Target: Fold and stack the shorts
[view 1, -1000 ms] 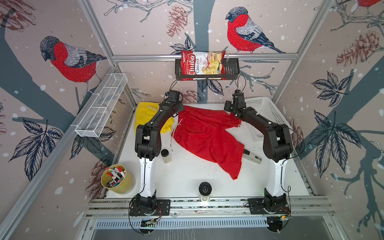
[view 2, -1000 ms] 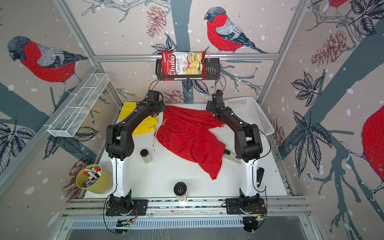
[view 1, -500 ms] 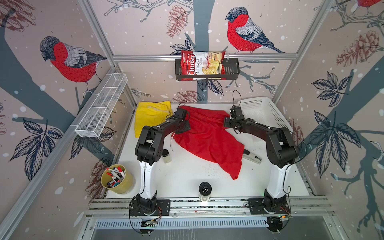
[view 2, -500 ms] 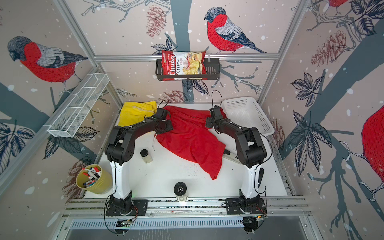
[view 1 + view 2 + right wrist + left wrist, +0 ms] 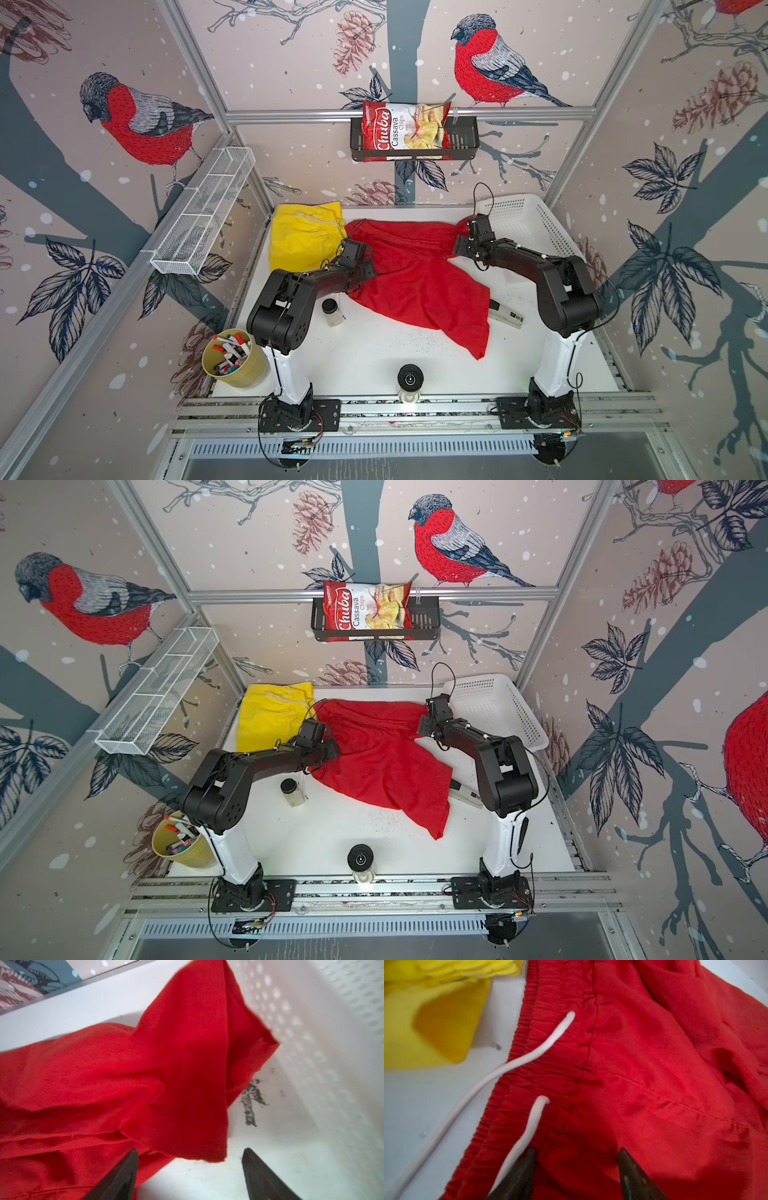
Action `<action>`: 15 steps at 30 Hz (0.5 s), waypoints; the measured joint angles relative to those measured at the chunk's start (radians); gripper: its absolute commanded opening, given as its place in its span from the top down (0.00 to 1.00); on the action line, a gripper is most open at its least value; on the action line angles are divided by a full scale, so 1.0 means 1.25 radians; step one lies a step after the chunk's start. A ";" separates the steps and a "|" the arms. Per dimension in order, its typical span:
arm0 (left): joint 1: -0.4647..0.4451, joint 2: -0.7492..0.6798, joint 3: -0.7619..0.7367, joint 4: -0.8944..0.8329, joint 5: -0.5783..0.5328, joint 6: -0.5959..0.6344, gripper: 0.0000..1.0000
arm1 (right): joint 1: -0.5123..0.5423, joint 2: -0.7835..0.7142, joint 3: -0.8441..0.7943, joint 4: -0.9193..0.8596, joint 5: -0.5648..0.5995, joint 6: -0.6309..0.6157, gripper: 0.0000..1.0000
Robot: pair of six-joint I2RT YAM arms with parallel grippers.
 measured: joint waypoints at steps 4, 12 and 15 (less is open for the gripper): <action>0.000 -0.032 -0.013 -0.030 0.002 -0.004 0.37 | -0.005 0.004 -0.001 0.002 -0.028 0.000 0.36; -0.003 -0.084 0.102 -0.218 0.020 -0.003 0.34 | -0.009 0.097 0.062 -0.001 -0.102 -0.001 0.61; -0.003 -0.069 0.150 -0.237 0.019 0.004 0.34 | -0.014 0.114 0.066 -0.003 -0.130 0.003 0.96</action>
